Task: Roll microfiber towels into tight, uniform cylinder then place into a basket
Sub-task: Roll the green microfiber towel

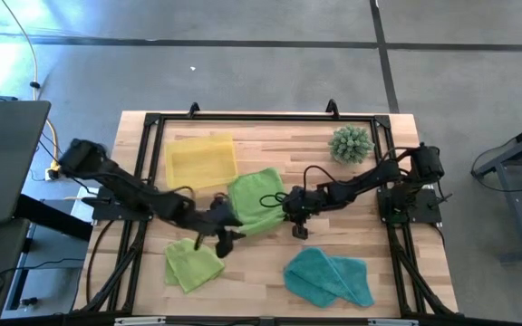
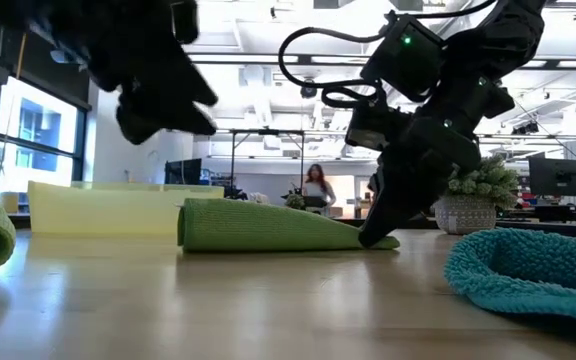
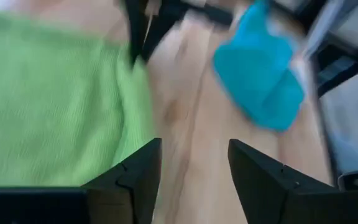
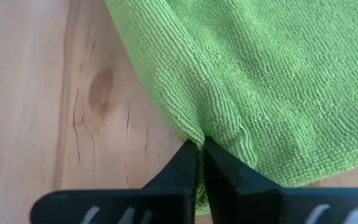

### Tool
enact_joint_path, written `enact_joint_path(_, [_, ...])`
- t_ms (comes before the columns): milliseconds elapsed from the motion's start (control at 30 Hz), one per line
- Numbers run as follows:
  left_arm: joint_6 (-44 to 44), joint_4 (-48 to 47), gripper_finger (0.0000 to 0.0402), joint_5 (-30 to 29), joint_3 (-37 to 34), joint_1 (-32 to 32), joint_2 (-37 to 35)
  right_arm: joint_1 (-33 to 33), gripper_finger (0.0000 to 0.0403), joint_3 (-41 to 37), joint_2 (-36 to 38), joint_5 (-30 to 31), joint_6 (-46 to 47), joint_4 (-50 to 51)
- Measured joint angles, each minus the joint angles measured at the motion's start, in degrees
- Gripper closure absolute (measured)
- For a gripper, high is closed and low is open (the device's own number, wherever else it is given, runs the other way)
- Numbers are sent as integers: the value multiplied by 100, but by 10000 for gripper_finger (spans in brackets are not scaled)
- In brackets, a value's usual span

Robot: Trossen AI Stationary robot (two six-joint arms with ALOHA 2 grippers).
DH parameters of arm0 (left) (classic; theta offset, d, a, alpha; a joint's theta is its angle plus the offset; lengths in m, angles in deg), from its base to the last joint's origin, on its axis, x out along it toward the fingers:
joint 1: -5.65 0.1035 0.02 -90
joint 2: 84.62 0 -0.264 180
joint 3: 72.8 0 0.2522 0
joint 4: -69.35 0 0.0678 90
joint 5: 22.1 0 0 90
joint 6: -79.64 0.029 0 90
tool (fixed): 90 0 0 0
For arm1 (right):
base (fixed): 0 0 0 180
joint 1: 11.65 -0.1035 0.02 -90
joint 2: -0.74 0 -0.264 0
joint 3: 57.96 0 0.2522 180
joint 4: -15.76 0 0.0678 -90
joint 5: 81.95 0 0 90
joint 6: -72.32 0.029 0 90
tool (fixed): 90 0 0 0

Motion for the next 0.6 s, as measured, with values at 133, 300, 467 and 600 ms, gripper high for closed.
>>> enact_joint_path(133, [1522,1776,241,-8,-800,136,-212,56,395,-5,-8,-45,-68,-92])
enact_joint_path(300, [2771,1956,228,-17,-896,248,1,94,395,-3,-19,-51,-152,-308])
enact_joint_path(467, [3040,1857,198,363,-691,243,436,95,395,-3,-22,-87,-152,-396])
enact_joint_path(600, [3268,1863,184,725,-651,183,799,95,395,-4,-22,-86,-162,-426])
